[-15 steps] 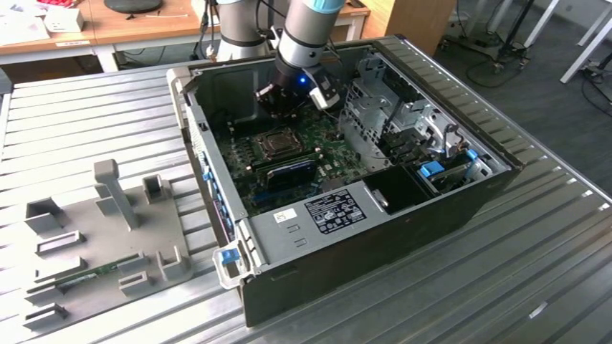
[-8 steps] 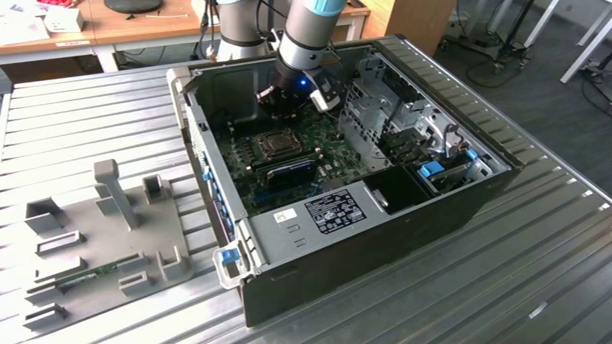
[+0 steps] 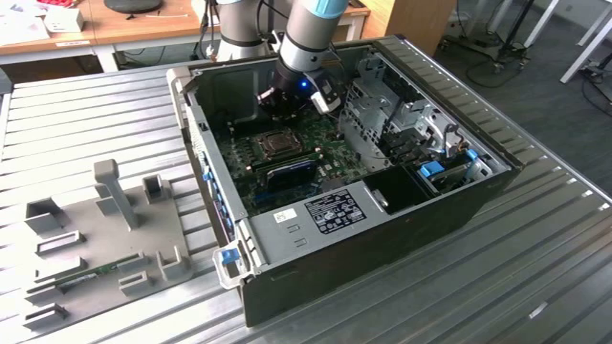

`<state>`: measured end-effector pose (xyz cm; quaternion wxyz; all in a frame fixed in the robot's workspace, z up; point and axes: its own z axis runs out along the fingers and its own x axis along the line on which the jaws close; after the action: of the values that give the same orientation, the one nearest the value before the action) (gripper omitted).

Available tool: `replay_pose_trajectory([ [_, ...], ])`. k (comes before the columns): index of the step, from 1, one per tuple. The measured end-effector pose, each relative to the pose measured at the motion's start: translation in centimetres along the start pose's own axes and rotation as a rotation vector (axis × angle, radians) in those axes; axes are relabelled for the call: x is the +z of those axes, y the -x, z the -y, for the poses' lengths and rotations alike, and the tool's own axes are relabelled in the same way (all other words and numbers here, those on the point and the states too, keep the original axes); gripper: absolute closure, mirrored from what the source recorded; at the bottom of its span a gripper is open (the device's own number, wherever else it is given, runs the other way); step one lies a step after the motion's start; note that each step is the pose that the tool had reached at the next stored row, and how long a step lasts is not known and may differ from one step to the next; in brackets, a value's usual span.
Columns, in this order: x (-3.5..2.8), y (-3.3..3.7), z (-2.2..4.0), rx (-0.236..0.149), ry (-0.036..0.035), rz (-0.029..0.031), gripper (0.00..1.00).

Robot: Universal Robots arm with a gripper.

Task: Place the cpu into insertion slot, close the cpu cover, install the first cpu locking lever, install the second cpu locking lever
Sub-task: 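Install the first cpu locking lever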

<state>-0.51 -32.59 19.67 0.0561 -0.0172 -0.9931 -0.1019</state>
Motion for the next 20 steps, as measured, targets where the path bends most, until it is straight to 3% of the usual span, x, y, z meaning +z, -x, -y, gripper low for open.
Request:
replay_pose_trajectory([
  [20, 0.08, 0.02, 0.28, 0.000, 0.0000, -0.0001, 0.90],
])
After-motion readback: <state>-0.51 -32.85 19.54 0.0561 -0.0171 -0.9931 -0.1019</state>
